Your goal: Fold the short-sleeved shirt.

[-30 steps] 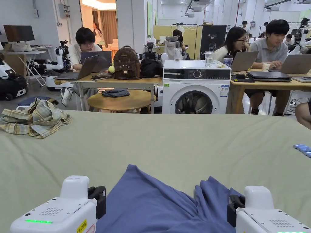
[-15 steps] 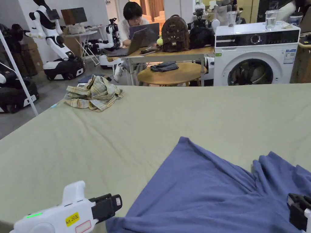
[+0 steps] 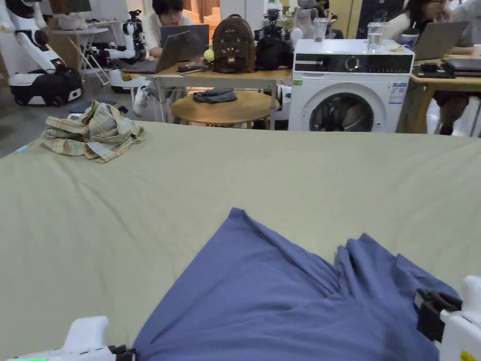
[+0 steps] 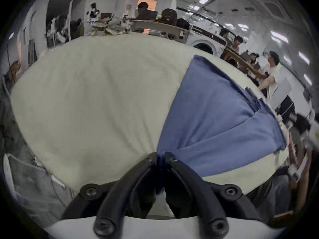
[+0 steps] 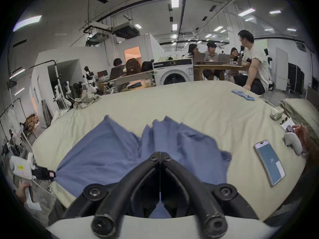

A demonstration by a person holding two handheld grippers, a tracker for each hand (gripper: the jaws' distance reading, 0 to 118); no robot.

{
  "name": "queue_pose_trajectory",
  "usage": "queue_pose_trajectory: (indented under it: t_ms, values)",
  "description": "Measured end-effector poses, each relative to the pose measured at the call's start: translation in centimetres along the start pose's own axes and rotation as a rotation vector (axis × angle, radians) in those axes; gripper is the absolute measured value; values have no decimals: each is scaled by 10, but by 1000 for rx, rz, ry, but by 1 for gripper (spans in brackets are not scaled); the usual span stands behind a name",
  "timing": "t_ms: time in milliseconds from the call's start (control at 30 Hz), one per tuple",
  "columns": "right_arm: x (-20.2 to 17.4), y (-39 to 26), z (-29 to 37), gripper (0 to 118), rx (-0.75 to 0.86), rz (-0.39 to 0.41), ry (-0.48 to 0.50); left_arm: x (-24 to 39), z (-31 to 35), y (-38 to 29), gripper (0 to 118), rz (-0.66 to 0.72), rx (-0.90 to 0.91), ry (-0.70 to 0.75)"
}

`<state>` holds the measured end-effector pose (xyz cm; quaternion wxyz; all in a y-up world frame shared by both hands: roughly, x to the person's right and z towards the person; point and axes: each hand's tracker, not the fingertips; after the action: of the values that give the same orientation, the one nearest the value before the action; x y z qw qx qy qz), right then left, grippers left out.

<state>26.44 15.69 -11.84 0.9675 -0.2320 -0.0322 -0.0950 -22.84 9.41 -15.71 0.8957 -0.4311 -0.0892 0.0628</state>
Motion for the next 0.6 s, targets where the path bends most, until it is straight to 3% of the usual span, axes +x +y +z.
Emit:
queue_pose_trajectory:
  t_ms: [33,67,100,200,367,500,533,600]
  values:
    - [10,11,-6,2,-6,-8,-9,1,-1,2,2,-4,-6,1]
    - [20,24,-14,20,-35,-12,-26,1,-1,3,2,-1,-6,0]
    - [29,34,-25,53,-73,-8,-45,0,1,0,2,-1,-5,1]
    - [61,68,-72,67,-203,37,-46,-3,-1,3,2,10,-16,-7]
    - [97,102,-168,67,-516,21,-6,3,7,2,2,31,-23,-22]
    - [111,97,-217,67,-664,58,-73,3,4,5,2,26,-39,-15]
    - [113,92,-223,64,-694,42,-70,4,4,5,2,24,-40,-11]
    - [112,81,-224,44,-699,49,-59,5,4,4,2,22,-38,-5]
